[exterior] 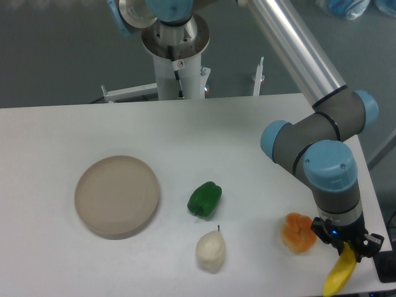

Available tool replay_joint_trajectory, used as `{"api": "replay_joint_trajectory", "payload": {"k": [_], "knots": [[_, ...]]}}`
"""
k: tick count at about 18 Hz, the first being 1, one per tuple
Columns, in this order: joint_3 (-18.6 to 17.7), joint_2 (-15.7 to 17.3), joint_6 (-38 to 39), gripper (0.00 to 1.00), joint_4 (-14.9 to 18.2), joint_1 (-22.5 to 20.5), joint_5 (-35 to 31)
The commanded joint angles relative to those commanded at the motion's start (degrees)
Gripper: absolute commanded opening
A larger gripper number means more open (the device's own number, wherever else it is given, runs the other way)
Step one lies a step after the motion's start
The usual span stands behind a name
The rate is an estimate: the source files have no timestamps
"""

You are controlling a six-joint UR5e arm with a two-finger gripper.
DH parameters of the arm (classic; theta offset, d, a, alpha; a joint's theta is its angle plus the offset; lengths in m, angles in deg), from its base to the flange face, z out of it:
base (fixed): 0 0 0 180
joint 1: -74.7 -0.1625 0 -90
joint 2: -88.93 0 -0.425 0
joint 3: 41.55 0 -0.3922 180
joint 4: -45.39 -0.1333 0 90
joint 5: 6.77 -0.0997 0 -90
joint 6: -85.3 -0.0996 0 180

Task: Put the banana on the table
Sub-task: 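Hold the yellow banana in the gripper beside the orange pepper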

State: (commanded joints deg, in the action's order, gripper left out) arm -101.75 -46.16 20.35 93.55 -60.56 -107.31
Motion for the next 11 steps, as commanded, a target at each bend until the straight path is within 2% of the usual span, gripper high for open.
{"api": "replay_joint_trajectory", "payload": {"k": [11], "knots": [[-1.1,0.8,0.3,0.33,0.1,0.4,-0.4]]}}
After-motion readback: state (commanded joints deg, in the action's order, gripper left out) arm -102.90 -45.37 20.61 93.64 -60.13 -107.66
